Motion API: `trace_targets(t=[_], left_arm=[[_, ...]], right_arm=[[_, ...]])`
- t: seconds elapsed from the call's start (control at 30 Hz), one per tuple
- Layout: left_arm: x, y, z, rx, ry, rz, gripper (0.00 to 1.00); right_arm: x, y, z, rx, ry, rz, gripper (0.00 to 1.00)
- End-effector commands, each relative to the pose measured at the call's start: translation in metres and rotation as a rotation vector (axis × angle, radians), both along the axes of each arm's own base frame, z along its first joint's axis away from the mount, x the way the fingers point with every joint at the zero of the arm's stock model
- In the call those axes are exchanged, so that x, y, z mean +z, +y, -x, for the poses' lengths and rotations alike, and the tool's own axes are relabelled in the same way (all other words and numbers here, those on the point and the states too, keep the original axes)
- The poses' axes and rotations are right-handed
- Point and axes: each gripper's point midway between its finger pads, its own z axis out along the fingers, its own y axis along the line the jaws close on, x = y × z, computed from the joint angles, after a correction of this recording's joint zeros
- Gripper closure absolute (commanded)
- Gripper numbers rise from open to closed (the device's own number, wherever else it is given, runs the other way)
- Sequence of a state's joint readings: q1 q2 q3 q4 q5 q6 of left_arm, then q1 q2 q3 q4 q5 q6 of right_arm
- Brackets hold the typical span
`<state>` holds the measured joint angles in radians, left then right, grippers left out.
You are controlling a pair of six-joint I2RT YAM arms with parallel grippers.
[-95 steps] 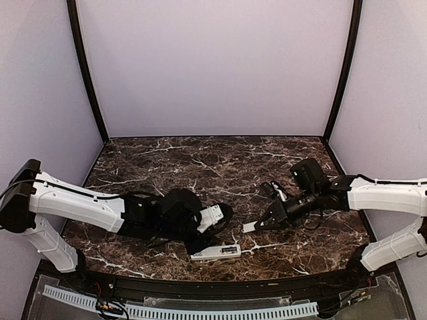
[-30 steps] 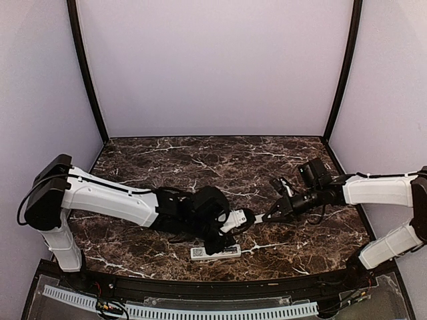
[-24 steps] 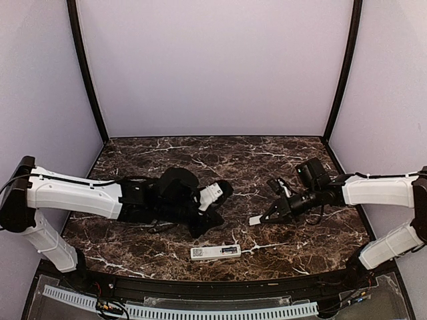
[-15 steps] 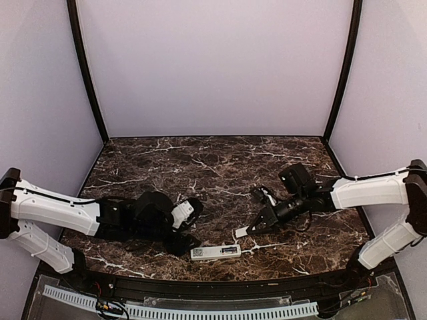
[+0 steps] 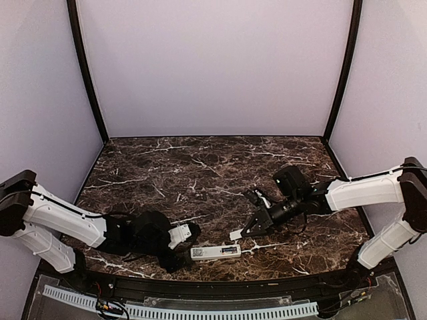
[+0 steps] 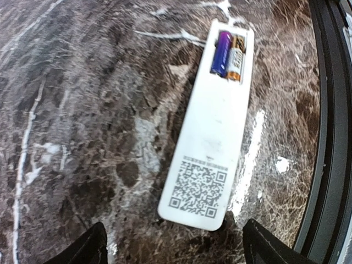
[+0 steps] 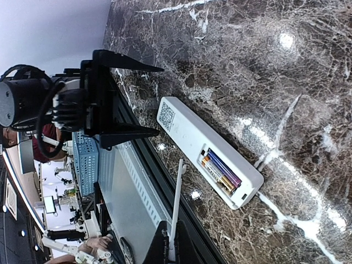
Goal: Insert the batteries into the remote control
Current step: Hold the remote control without the battery cover at the center of the board.
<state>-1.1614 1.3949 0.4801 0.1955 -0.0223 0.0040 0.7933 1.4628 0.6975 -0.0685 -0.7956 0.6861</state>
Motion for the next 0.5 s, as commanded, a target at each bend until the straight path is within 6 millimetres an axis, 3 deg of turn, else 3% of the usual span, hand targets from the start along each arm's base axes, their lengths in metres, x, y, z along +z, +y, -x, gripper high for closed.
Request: trace_targets(t=[0.0, 0.23, 0.47], left_arm=[[-0.008, -0.021, 0.010, -0.140, -0.003, 0.005, 0.16], [-0.029, -0.029, 0.014, -0.200, 0.028, -0.048, 0.22], [-0.030, -0.034, 0.029, -0.257, 0.109, -0.048, 0.49]], right_arm=[[0.001, 0.001, 0.005, 0.046, -0.008, -0.020, 1.00], [0.000, -0.002, 0.011, 0.069, 0.006, -0.020, 1.00], [-0.004, -0.006, 0.016, 0.090, 0.021, -0.009, 1.00]])
